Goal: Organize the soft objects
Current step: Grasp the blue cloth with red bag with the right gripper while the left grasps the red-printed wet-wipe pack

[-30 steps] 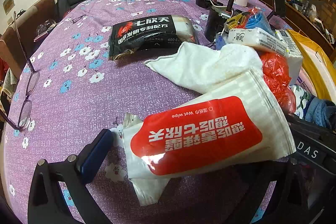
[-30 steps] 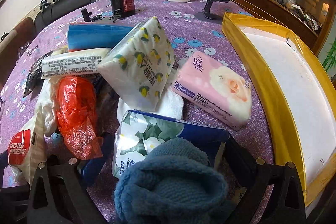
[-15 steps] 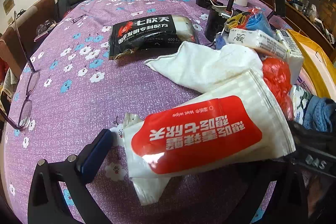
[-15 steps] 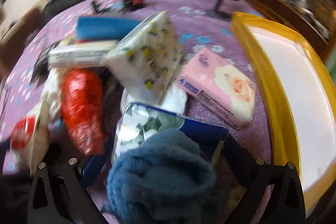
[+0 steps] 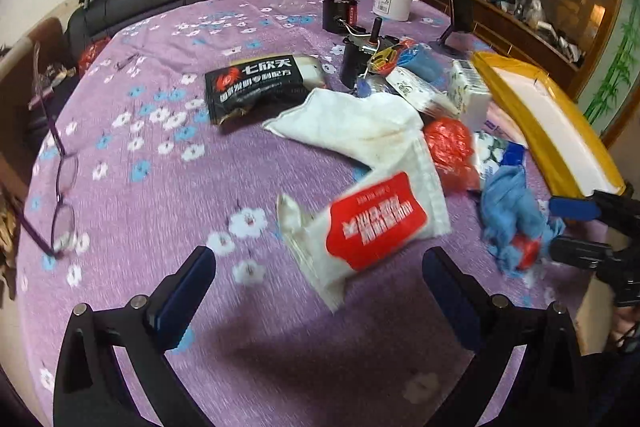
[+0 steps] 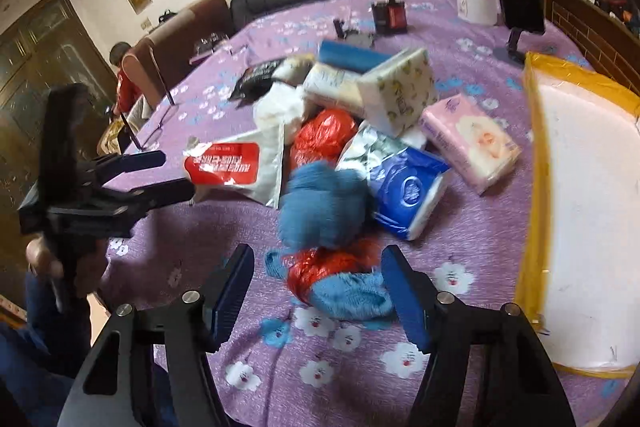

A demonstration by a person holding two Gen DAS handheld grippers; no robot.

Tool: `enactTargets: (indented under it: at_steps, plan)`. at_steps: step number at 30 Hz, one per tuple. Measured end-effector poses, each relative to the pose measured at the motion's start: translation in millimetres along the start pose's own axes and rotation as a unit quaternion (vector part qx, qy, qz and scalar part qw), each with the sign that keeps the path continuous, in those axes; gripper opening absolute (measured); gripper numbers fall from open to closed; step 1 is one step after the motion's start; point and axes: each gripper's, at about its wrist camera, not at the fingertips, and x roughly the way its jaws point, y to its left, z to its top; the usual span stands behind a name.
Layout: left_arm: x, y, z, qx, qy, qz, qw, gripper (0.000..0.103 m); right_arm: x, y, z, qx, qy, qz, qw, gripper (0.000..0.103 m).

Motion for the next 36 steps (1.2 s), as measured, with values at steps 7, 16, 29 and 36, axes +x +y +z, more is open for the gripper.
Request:
enactTargets:
  at_steps: [7, 16, 29, 36]
  plan:
    - [27, -20, 24, 0.072, 0.006, 0.004, 0.9974, 0.103, -5, -9, 3, 0.014, -0.009, 0.006, 1.000, 0.071]
    - [27, -37, 13, 0.090, 0.007, 0.015, 0.9958, 0.077, 10, -6, 6, -0.016, 0.011, -0.001, 1.000, 0.071]
    - [17, -29, 12, 0.080, 0.006, -0.017, 0.9966, 0.079, 21, 20, -11, -0.074, 0.075, 0.073, 0.992, 0.071]
    - [34, -49, 16, 0.122, 0.023, -0.013, 0.9922, 0.082, 30, 10, -6, -0.063, 0.080, 0.062, 0.993, 0.071]
